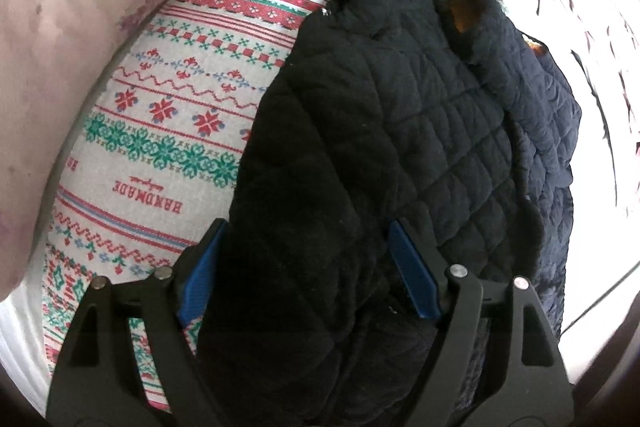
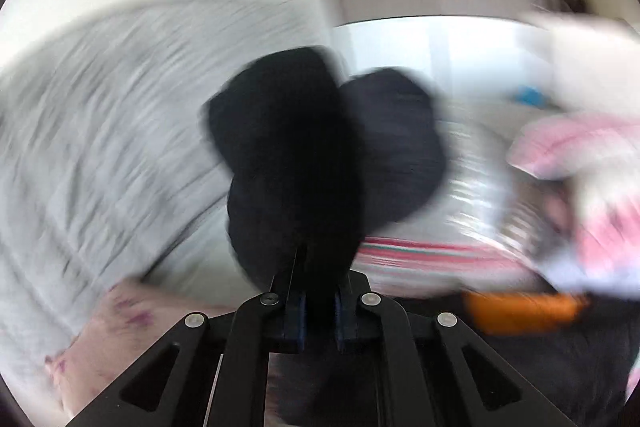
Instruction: Fold large clothes
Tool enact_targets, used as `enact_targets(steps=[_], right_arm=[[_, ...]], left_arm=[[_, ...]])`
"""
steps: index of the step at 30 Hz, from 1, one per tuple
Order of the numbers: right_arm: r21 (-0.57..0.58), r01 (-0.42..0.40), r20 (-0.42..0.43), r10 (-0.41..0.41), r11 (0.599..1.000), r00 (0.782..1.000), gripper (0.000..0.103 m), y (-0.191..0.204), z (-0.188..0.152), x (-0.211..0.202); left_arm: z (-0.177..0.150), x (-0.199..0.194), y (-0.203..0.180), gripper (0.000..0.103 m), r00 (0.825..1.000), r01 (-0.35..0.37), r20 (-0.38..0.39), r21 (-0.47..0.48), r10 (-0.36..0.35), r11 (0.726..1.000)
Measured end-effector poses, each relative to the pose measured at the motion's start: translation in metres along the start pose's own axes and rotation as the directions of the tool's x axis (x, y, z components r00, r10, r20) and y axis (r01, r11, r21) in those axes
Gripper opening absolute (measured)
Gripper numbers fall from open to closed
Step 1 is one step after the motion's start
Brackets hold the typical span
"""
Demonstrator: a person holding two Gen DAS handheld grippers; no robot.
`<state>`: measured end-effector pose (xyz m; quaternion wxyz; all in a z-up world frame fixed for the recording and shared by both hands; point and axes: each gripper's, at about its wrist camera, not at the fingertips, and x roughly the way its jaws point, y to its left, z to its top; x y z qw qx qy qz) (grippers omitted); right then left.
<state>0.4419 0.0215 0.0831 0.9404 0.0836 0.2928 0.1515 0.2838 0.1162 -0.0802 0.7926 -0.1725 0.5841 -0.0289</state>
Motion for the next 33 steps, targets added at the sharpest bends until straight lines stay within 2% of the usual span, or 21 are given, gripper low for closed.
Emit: enact_targets(steps=[3,7,13,16,19,21,23,24,26,27,28,29,30,31,33], right_arm=[[0.134,0.068,-0.017,-0.066,0.989,0.998,0.009,-0.093,-0.045,-0.011],[0.224,0.134,-0.074,-0.121,0.965,0.990,0.009,-0.160,-0.097,-0.014],[0.250,0.132,-0.191,-0.085,0.959,0.978,0.014,-0.184,-0.128,0.013],[0.311,0.087,-0.172,-0.034,0.947,0.984,0.015,-0.194,-0.128,0.005],[0.455,-0.016,-0.136,0.087,0.891,0.987,0.026,-0.213,-0.126,-0.001],[0.544,-0.058,-0.123,0.147,0.837,0.982,0.055,-0.226,-0.127,0.002],[0.635,-0.077,-0.101,0.181,0.768,0.978,0.061,-0.239,-0.134,0.007],[0.691,-0.107,-0.076,0.218,0.715,0.973,0.061,-0.247,-0.142,0.010],[0.755,-0.148,-0.024,0.251,0.639,0.968,0.061,-0.258,-0.152,0.013],[0.744,-0.135,-0.020,0.223,0.655,0.975,0.049,-0.258,-0.151,0.012],[0.703,-0.090,-0.044,0.169,0.706,0.985,0.031,-0.255,-0.146,0.009],[0.634,-0.024,-0.084,0.099,0.773,0.992,0.011,-0.246,-0.136,0.005],[0.562,-0.003,-0.080,0.058,0.827,0.995,0.011,-0.235,-0.124,-0.003],[0.466,-0.011,-0.017,0.021,0.885,1.000,0.011,-0.218,-0.107,-0.022],[0.328,-0.041,0.120,0.002,0.944,0.993,0.011,-0.191,-0.088,-0.060]], left_arm=[[-0.001,0.004,-0.010,0.080,1.000,-0.026,0.010,0.016,0.026,1.000],[-0.001,0.010,-0.020,0.080,0.999,-0.046,0.023,0.022,0.045,0.999],[-0.002,0.014,-0.028,0.080,0.997,-0.062,0.037,0.030,0.061,0.998],[-0.001,0.015,-0.029,0.080,0.998,-0.057,0.041,0.028,0.056,0.998],[0.002,0.011,-0.023,0.080,0.998,-0.044,0.041,0.021,0.043,0.999],[0.003,0.009,-0.014,0.080,0.999,-0.037,0.040,0.019,0.036,0.999],[0.003,0.008,-0.012,0.080,0.999,-0.030,0.040,0.017,0.029,0.999],[0.004,0.008,-0.011,0.080,0.999,-0.027,0.040,0.015,0.026,1.000],[0.004,0.006,-0.009,0.080,0.999,-0.021,0.040,0.009,0.020,1.000],[0.004,0.006,-0.009,0.080,0.999,-0.018,0.041,0.009,0.018,1.000],[0.004,0.005,-0.009,0.080,0.999,-0.016,0.043,0.010,0.016,1.000],[0.004,0.005,-0.009,0.080,0.999,-0.015,0.044,0.012,0.015,1.000],[0.004,0.004,-0.008,0.080,0.999,-0.015,0.044,0.014,0.015,1.000],[0.003,0.004,-0.008,0.080,0.999,-0.016,0.043,0.014,0.015,1.000],[0.004,0.004,-0.007,0.080,0.999,-0.020,0.044,0.014,0.020,1.000]])
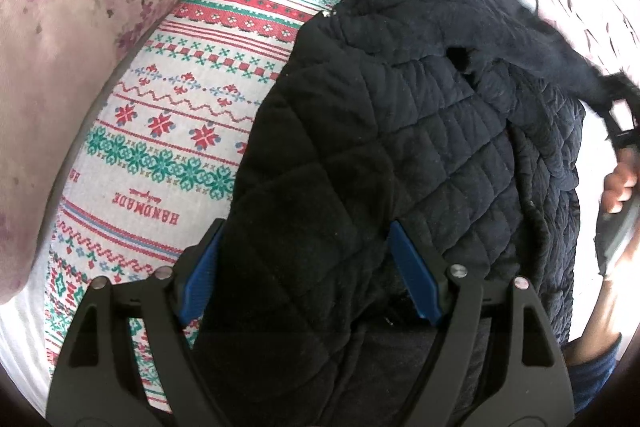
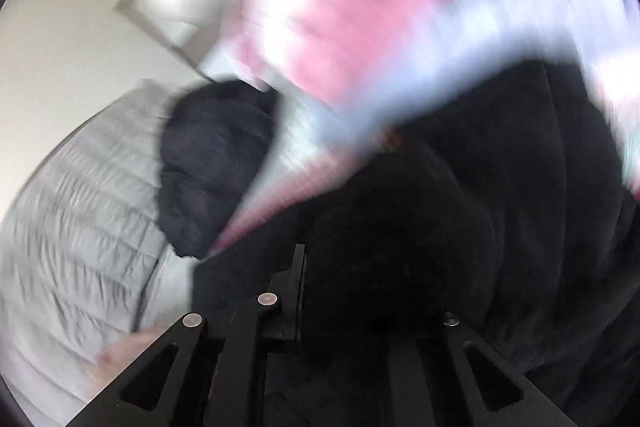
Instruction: Fold large clothes
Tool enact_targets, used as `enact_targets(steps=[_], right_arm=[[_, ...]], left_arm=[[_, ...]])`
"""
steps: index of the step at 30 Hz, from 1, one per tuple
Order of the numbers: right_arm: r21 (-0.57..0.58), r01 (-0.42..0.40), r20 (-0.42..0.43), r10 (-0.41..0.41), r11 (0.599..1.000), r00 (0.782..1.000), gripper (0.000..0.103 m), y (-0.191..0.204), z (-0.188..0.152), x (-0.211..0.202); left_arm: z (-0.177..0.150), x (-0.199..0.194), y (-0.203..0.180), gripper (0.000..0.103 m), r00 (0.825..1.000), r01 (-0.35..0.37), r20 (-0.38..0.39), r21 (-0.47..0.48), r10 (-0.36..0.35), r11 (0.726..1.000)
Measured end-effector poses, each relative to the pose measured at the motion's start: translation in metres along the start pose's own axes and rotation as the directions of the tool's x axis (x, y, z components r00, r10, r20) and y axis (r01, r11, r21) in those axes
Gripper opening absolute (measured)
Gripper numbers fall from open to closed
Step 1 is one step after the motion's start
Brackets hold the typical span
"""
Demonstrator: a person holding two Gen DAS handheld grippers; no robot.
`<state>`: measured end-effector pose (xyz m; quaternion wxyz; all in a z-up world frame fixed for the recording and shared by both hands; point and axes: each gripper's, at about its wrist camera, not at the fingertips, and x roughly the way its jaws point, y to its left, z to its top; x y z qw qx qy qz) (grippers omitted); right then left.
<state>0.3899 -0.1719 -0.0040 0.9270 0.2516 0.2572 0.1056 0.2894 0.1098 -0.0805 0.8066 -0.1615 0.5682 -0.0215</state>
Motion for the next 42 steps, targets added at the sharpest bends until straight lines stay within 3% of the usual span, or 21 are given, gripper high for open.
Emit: enact_targets(steps=[3,7,11,12,14,16,18,22,24,26,29,31,32,33,34,35,36,37,38,40,42], right_arm=[[-0.160,-0.082,0.140,0.105,0.984,0.985,0.011,0.041,0.011,-0.045],[-0.206,-0.138,0.135,0.168,0.969,0.976,0.011,0.056,0.015,-0.056],[-0.052,0.029,0.087,-0.025,0.998,0.996,0.011,0.013,0.011,-0.020],[-0.016,0.121,0.070,-0.120,0.992,0.990,0.011,-0.010,0.004,-0.007],[0.001,0.279,-0.035,-0.279,0.960,0.960,0.013,-0.053,-0.018,0.025],[-0.001,0.357,-0.254,-0.345,0.934,0.903,0.015,-0.095,-0.049,0.068],[-0.009,0.334,-0.204,-0.329,0.943,0.922,0.018,-0.102,-0.057,0.063],[-0.047,0.371,-0.256,-0.371,0.927,0.893,0.027,-0.087,-0.036,0.050],[-0.063,0.375,-0.192,-0.379,0.925,0.905,0.041,-0.080,-0.020,0.028],[-0.078,0.423,-0.123,-0.430,0.903,0.894,0.049,-0.074,-0.012,0.008],[-0.087,0.487,-0.068,-0.493,0.869,0.867,0.051,-0.068,-0.009,-0.007],[-0.060,0.475,-0.088,-0.479,0.878,0.874,0.063,-0.067,-0.013,-0.007],[-0.033,0.405,-0.148,-0.405,0.914,0.902,0.074,-0.074,-0.017,0.001],[-0.013,0.351,-0.207,-0.346,0.936,0.915,0.077,-0.072,-0.019,0.018],[-0.011,0.336,-0.279,-0.326,0.942,0.903,0.077,-0.077,-0.022,0.033],[-0.065,0.388,-0.343,-0.385,0.920,0.857,0.077,-0.084,-0.028,0.047],[-0.105,0.414,-0.358,-0.423,0.904,0.832,0.077,-0.088,-0.030,0.053],[-0.112,0.398,-0.361,-0.411,0.910,0.837,0.077,-0.092,-0.030,0.054],[-0.069,0.344,-0.364,-0.344,0.937,0.865,0.077,-0.099,-0.030,0.049],[0.043,0.262,-0.371,-0.228,0.964,0.900,0.078,-0.115,-0.027,0.038],[0.153,0.247,-0.374,-0.175,0.957,0.911,0.077,-0.138,-0.021,0.025]], left_arm=[[-0.002,0.000,0.000,0.080,1.000,-0.014,0.001,0.003,0.014,1.000],[0.000,0.004,-0.005,0.080,1.000,-0.028,0.005,0.014,0.028,0.999],[0.000,0.005,-0.004,0.080,1.000,-0.030,0.006,0.018,0.030,0.999],[0.000,0.005,-0.004,0.080,1.000,-0.029,0.006,0.017,0.029,0.999],[0.001,0.005,-0.003,0.080,1.000,-0.025,0.005,0.014,0.025,1.000],[0.004,0.007,-0.003,0.080,1.000,-0.025,0.005,0.014,0.025,1.000],[0.003,0.006,-0.002,0.080,1.000,-0.028,0.007,0.016,0.028,0.999],[0.004,0.006,-0.002,0.080,1.000,-0.027,0.008,0.016,0.027,1.000],[0.006,0.004,0.001,0.080,1.000,-0.012,0.007,0.003,0.012,1.000],[0.007,-0.002,0.006,0.080,1.000,0.009,0.022,-0.017,-0.009,1.000],[0.010,-0.012,0.012,0.080,0.998,0.032,0.061,-0.036,-0.030,0.999],[0.011,-0.014,0.014,0.080,0.997,0.027,0.073,-0.034,-0.025,0.999],[0.010,-0.014,0.014,0.080,0.997,0.018,0.073,-0.032,-0.016,0.999],[0.011,-0.011,0.015,0.080,0.998,0.012,0.068,-0.030,-0.009,0.999],[0.011,-0.009,0.015,0.080,0.998,0.010,0.061,-0.031,-0.009,0.999],[0.010,-0.007,0.017,0.080,0.999,0.013,0.050,-0.035,-0.011,0.999],[0.010,-0.006,0.018,0.080,0.999,0.015,0.045,-0.038,-0.014,0.999],[0.010,-0.007,0.018,0.080,0.999,0.016,0.044,-0.040,-0.015,0.999],[0.010,-0.007,0.018,0.080,0.999,0.016,0.045,-0.042,-0.014,0.999],[0.012,-0.009,0.018,0.080,0.998,0.016,0.054,-0.041,-0.014,0.999],[0.012,-0.011,0.018,0.080,0.998,0.017,0.060,-0.039,-0.014,0.999]])
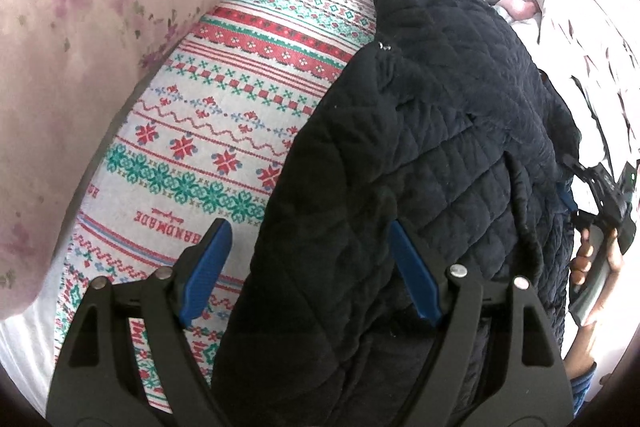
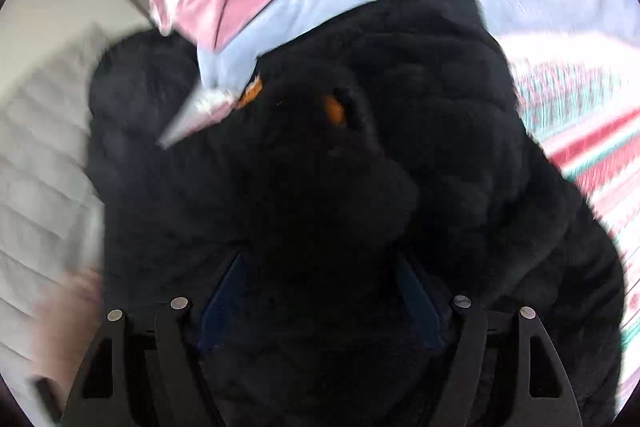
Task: Fold large clothes
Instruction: 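Lay the sleeve onto the coat body and open the right gripper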
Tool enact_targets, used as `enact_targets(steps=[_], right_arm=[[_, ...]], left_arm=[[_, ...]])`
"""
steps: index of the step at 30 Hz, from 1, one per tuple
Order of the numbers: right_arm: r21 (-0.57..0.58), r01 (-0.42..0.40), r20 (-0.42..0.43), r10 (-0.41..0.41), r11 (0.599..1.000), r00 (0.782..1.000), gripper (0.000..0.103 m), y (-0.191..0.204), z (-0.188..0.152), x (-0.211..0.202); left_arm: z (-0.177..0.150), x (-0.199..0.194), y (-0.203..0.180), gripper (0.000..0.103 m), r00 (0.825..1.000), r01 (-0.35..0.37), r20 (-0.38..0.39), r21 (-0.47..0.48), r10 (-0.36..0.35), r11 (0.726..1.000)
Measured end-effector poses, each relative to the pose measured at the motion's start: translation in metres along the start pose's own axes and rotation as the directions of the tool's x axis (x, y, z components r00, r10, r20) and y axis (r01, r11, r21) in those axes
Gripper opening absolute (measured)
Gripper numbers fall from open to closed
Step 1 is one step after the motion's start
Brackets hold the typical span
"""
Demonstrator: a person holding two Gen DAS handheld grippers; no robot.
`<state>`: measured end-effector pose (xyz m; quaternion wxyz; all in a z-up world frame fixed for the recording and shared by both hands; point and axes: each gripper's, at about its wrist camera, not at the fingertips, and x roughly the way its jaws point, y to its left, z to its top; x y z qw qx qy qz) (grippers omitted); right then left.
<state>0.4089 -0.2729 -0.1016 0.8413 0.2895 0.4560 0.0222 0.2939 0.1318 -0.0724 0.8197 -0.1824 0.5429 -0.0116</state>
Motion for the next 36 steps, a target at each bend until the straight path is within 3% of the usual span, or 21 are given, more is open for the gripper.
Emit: enact_targets(steps=[2,3,5,6,7,8,10,12,16,19,20,22,23,25,28,32,36], right_arm=[[0.056,0.058,0.029,-0.060,0.997,0.998,0.077,-0.015,0.005,-0.013],[0.076,0.142,0.069,-0.147,0.987,0.987,0.077,-0.019,0.009,-0.024],[0.105,0.315,0.163,-0.329,0.943,0.930,0.078,-0.022,0.012,-0.043],[0.123,0.388,0.218,-0.406,0.913,0.887,0.078,-0.020,0.012,-0.052],[0.128,0.415,0.257,-0.434,0.901,0.863,0.078,-0.016,0.011,-0.056],[0.112,0.411,0.290,-0.426,0.904,0.857,0.078,-0.009,0.010,-0.058],[-0.054,0.366,0.306,-0.334,0.929,0.891,0.077,0.024,0.004,-0.046],[-0.262,0.338,0.287,-0.261,0.904,0.921,0.076,0.065,-0.008,-0.024],[-0.459,0.245,0.218,-0.159,0.854,0.963,0.076,0.127,-0.030,0.022],[-0.553,0.202,0.133,-0.154,0.808,0.979,0.076,0.159,-0.047,0.073],[-0.557,0.229,0.107,-0.205,0.798,0.973,0.076,0.160,-0.050,0.095],[-0.615,0.318,0.181,-0.264,0.722,0.947,0.077,0.165,-0.059,0.115],[-0.611,0.311,0.170,-0.263,0.728,0.950,0.077,0.164,-0.054,0.114],[-0.573,0.258,0.106,-0.242,0.778,0.965,0.077,0.158,-0.040,0.107],[-0.555,0.228,0.075,-0.225,0.800,0.971,0.077,0.158,-0.037,0.071],[-0.555,0.140,0.118,-0.089,0.820,0.989,0.077,0.137,-0.081,-0.021],[-0.474,0.053,0.039,-0.039,0.879,0.998,0.077,0.068,-0.119,-0.079]], left_arm=[[0.000,-0.001,-0.003,0.080,1.000,0.003,0.002,0.003,-0.003,1.000],[0.000,-0.002,-0.004,0.080,1.000,0.007,0.005,0.006,-0.007,1.000],[-0.001,-0.005,-0.006,0.080,1.000,0.015,0.017,0.017,-0.016,1.000],[-0.002,-0.006,-0.007,0.080,1.000,0.016,0.022,0.022,-0.016,1.000],[-0.002,-0.008,-0.008,0.080,0.999,0.015,0.028,0.026,-0.015,1.000],[-0.002,-0.009,-0.009,0.080,0.999,0.013,0.034,0.027,-0.014,1.000],[0.000,-0.011,-0.009,0.080,0.999,0.015,0.044,0.027,-0.016,1.000],[0.001,-0.011,-0.008,0.080,0.999,0.013,0.047,0.020,-0.014,1.000],[0.002,-0.011,-0.003,0.080,0.999,0.010,0.047,0.008,-0.010,1.000],[0.003,-0.010,-0.001,0.080,0.999,0.009,0.046,0.005,-0.009,1.000],[0.003,-0.010,-0.001,0.080,0.999,0.013,0.045,0.005,-0.013,1.000],[0.004,-0.010,-0.002,0.080,0.999,0.012,0.045,0.010,-0.013,1.000],[0.004,-0.010,-0.002,0.080,0.999,0.011,0.046,0.013,-0.012,1.000],[0.004,-0.011,-0.001,0.080,0.999,0.015,0.045,0.017,-0.016,1.000],[0.003,-0.019,0.003,0.080,0.998,0.030,0.056,0.015,-0.031,0.999],[0.005,-0.029,0.006,0.080,0.995,0.039,0.092,0.015,-0.040,0.999],[0.001,-0.026,0.005,0.080,0.997,0.041,0.070,0.024,-0.042,0.999]])
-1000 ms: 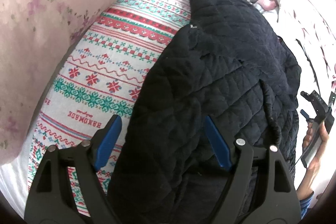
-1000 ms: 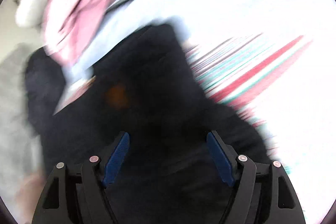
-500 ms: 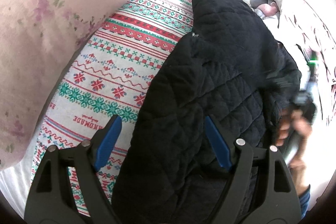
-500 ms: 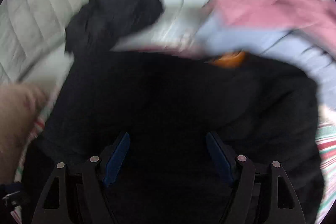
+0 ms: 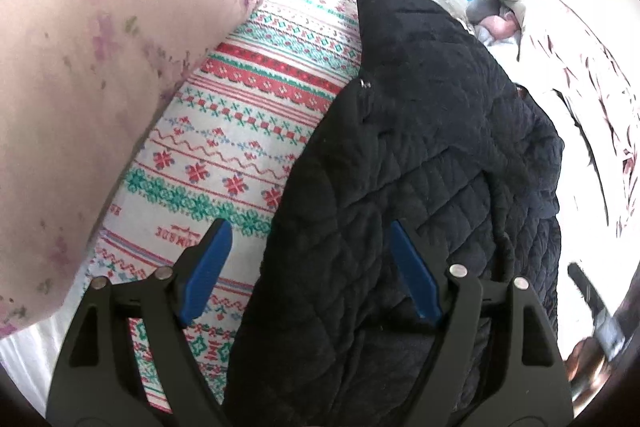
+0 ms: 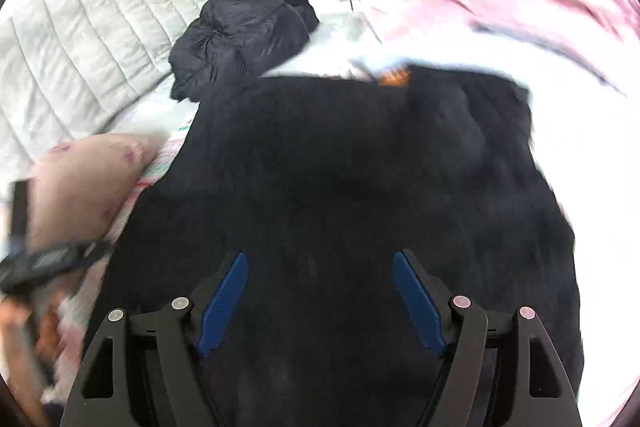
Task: Fold large clothes
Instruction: 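Lay the sleeve onto the coat body and open the right gripper, then grasp the coat hem edge with both grippers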
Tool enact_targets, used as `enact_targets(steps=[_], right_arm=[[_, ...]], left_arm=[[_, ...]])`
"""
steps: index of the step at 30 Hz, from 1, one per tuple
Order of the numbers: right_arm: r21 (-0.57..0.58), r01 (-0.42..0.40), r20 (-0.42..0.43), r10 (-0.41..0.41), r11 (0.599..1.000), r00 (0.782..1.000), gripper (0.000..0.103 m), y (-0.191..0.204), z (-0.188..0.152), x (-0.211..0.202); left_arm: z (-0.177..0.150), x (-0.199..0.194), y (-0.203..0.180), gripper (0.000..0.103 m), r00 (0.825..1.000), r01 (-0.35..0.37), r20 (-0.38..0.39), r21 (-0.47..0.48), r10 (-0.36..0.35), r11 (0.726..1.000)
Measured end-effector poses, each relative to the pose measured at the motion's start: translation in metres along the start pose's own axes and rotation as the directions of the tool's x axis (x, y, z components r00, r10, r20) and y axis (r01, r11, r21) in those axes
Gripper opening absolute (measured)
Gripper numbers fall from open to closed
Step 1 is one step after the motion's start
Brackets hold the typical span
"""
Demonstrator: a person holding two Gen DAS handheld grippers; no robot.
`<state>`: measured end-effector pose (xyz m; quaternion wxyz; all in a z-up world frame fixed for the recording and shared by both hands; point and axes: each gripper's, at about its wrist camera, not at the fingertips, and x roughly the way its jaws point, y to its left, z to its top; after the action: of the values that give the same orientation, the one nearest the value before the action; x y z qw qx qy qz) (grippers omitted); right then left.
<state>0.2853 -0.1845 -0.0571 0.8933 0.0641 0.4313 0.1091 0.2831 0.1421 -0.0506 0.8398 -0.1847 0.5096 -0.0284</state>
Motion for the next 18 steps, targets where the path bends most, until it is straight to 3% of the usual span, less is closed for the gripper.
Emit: enact_targets(steps=[4,8,11,13,18], right_arm=[[0.029,0.056,-0.032,-0.055,0.998,0.998,0.077,-0.049,-0.056,-0.043],[0.150,-0.004,-0.122,0.022,0.989,0.992,0.077,-0.096,-0.111,-0.037],[0.070,0.038,-0.095,-0.031,0.997,0.995,0.077,-0.084,-0.116,-0.048],[0.024,0.010,-0.069,-0.008,1.000,0.998,0.077,-0.077,-0.121,-0.057],[0.122,-0.042,-0.039,0.047,0.992,0.998,0.077,-0.108,-0.133,-0.088]], left_arm=[[-0.005,-0.004,-0.004,0.080,1.000,0.016,-0.004,0.005,-0.016,1.000],[-0.015,-0.012,-0.013,0.080,1.000,-0.014,0.015,0.049,0.014,0.999],[-0.026,-0.015,-0.012,0.080,0.999,-0.034,0.017,0.064,0.033,0.997],[-0.034,-0.019,-0.010,0.080,0.999,-0.036,0.010,0.066,0.036,0.997],[-0.065,-0.042,0.000,0.080,0.999,-0.027,0.019,0.077,0.025,0.997]])
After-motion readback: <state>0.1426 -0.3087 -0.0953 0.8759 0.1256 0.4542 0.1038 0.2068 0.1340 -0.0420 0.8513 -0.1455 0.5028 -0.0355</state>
